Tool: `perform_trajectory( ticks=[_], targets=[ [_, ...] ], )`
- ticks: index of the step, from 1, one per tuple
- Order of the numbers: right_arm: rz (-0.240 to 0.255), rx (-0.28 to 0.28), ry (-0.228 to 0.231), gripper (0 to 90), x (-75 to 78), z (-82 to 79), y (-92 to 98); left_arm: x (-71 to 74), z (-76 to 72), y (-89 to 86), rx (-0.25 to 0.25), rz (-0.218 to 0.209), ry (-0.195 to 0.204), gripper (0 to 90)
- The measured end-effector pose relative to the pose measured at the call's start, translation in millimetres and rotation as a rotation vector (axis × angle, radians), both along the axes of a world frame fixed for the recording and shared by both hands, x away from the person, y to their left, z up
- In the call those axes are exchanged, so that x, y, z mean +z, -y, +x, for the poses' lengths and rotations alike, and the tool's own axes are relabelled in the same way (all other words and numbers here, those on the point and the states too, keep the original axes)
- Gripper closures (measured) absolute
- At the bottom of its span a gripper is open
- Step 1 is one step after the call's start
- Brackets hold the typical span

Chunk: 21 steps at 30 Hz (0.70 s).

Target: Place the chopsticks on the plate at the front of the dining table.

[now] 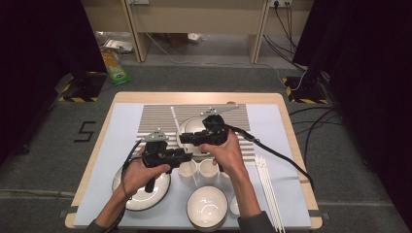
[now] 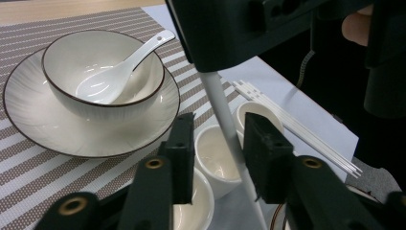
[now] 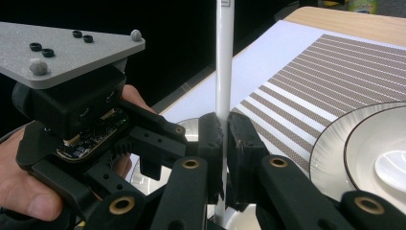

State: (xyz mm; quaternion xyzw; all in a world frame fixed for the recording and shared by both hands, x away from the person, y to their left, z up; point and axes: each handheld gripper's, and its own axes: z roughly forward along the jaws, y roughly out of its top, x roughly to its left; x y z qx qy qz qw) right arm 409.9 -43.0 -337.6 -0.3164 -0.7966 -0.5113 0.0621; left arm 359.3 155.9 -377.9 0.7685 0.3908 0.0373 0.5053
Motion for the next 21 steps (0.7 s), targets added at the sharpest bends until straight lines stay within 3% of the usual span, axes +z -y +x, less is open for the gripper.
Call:
perform_trajectory(
  ticks=[3, 10, 18, 21],
  targets=[
    [0.002, 0.004, -0.002, 84.7, -0.1, -1.2, -0.2, 2.7, -0.5, 0.1, -0.005, 0.001, 0.0, 76.9],
    [0.021, 0.012, 0.007, 84.4, 3.0, -5.5, 2.6, 5.8, 0.0, -8.7, -0.001, 0.02, -0.031, 83.4],
    [0.025, 0.009, 0.002, 83.2, 1.4, -6.4, 0.7, 7.0, 2.7, -13.9, 0.003, 0.044, -0.042, 84.5],
    [-0.005, -0.007, 0.016, 76.6, 3.5, -6.0, 4.3, 5.2, 9.5, -23.8, 0.023, 0.041, -0.066, 84.5]
  ],
)
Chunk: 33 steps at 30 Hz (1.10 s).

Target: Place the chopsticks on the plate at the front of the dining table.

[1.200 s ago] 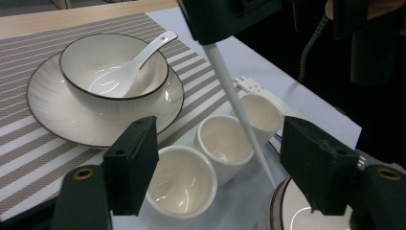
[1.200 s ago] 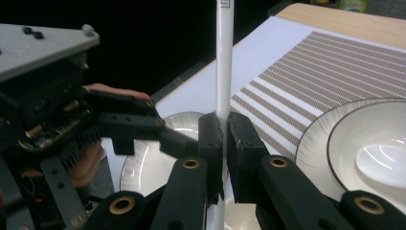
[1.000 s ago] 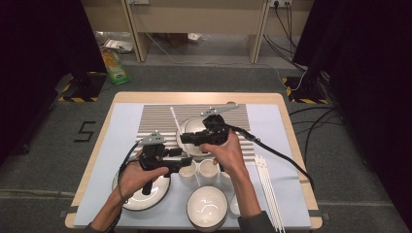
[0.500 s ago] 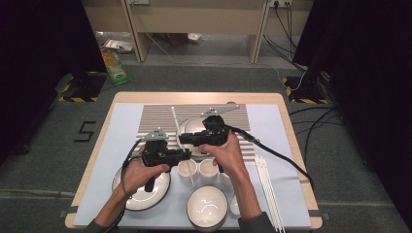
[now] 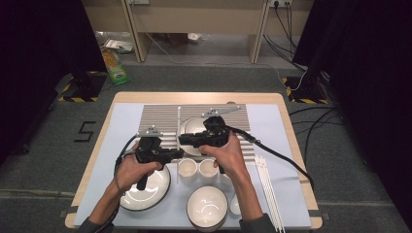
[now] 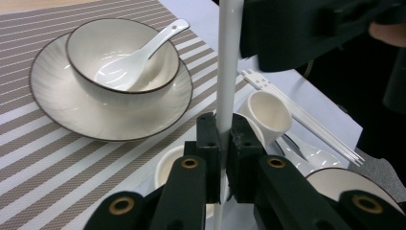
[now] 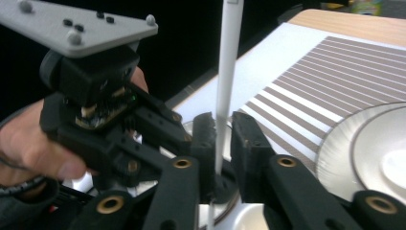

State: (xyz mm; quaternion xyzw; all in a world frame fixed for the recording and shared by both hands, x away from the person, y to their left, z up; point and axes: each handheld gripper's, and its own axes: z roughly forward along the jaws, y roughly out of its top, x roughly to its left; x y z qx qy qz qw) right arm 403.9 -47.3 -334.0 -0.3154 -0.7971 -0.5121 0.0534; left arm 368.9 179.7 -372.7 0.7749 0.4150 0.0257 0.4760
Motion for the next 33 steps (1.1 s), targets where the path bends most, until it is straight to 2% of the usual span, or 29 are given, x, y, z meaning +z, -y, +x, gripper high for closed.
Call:
perform_trajectory(
  ticks=[4, 9, 11, 17, 21, 29, 32, 33],
  targets=[
    [-0.069, -0.03, 0.037, 74.4, 4.8, -1.9, 8.2, -1.9, 11.4, -13.7, 0.057, -0.007, -0.014, 84.5],
    [-0.232, -0.067, 0.094, 72.3, 7.1, -6.4, 21.9, -5.3, 26.5, -24.2, 0.105, -0.013, -0.043, 84.5],
    [-0.239, -0.079, 0.09, 72.2, 6.8, -7.3, 25.5, -6.3, 29.5, -25.0, 0.111, -0.013, -0.049, 84.5],
    [-0.26, -0.121, 0.082, 72.1, 0.4, -10.1, 55.8, -14.3, 50.0, -20.8, 0.149, 0.001, -0.085, 84.5],
    [-0.348, -0.165, 0.104, 72.1, -1.6, -13.9, 72.1, -17.9, 57.2, -16.7, 0.159, 0.001, -0.105, 84.5],
    [-0.481, -0.217, 0.155, 72.1, 3.7, -25.1, 95.4, -27.1, 71.0, -10.5, 0.18, 0.001, -0.134, 84.5],
    [-0.472, -0.228, 0.139, 72.1, 0.4, -27.4, 106.7, -30.6, 75.5, -9.1, 0.188, -0.002, -0.148, 84.5],
    [-0.485, -0.233, 0.132, 72.1, -1.8, -28.2, 110.8, -30.6, 75.5, -9.1, 0.188, -0.002, -0.148, 84.5]
  ],
)
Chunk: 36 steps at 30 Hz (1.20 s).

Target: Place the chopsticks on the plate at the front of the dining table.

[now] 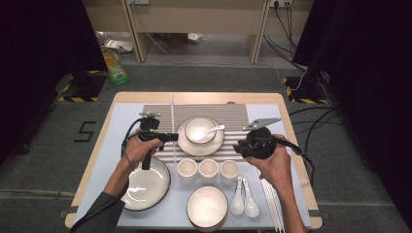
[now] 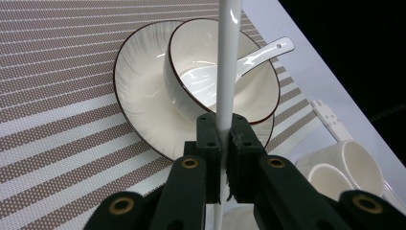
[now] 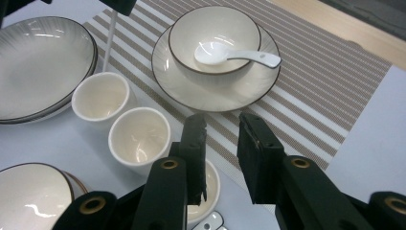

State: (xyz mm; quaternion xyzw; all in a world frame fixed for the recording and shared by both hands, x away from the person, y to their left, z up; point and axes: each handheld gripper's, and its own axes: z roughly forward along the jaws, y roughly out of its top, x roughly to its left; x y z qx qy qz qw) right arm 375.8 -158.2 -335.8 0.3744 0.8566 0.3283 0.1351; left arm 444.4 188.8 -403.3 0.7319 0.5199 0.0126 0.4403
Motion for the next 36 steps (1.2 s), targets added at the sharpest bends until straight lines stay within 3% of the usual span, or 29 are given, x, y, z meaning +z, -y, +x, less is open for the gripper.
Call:
perform_trajectory(
  ticks=[14, 23, 36],
  targets=[
    [-0.004, -0.089, -0.052, 71.6, -38.2, -7.6, 49.9, -16.4, 14.5, 5.4, 0.03, 0.033, -0.033, 84.5],
    [0.027, -0.087, -0.081, 70.5, -56.6, -10.2, 61.0, -29.1, 23.7, 9.8, 0.048, 0.034, -0.061, 84.4],
    [0.062, -0.092, -0.095, 68.9, -69.7, -12.5, 72.7, -41.4, 33.9, 17.2, 0.073, 0.06, -0.079, 84.3]
  ],
)
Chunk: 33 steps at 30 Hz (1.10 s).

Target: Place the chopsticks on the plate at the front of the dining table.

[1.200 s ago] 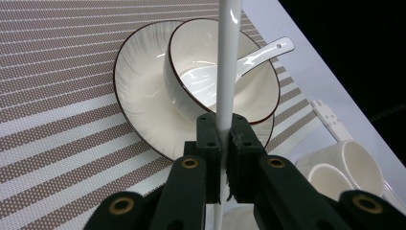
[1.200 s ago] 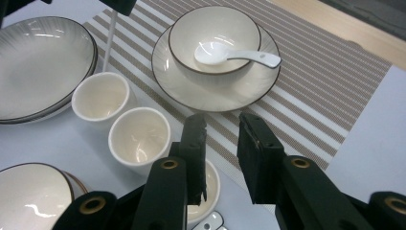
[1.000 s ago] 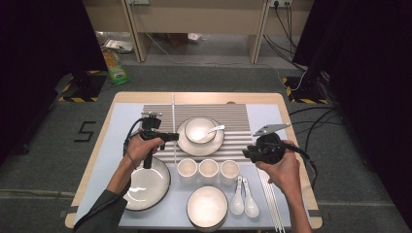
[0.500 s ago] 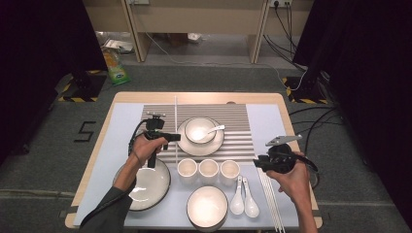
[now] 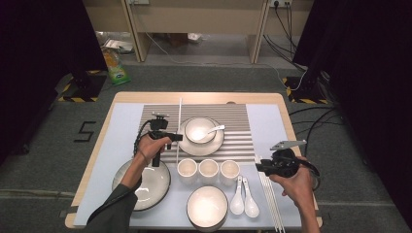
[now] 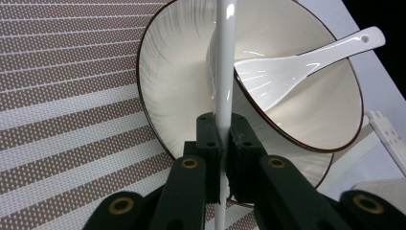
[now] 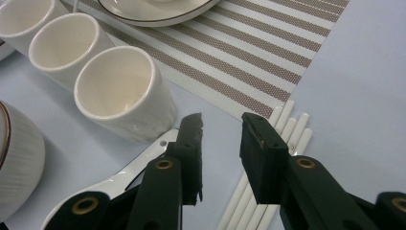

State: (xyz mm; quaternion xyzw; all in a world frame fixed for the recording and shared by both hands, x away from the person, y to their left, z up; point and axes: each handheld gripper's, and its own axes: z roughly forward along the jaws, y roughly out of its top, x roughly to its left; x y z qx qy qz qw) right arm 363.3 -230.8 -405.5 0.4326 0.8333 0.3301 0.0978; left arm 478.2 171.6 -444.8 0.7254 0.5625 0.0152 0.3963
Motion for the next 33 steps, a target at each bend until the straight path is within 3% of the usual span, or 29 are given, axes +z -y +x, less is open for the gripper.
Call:
perform_trajectory(
  ticks=[12, 33],
  targets=[
    [0.018, 0.005, -0.024, 68.2, -11.2, 0.1, 2.0, -10.9, 6.3, 4.8, 0.023, 0.008, -0.033, 84.3],
    [0.036, -0.005, -0.024, 68.0, -17.8, -2.9, 8.5, -19.9, 9.5, 13.4, 0.033, 0.063, -0.038, 84.3]
  ],
)
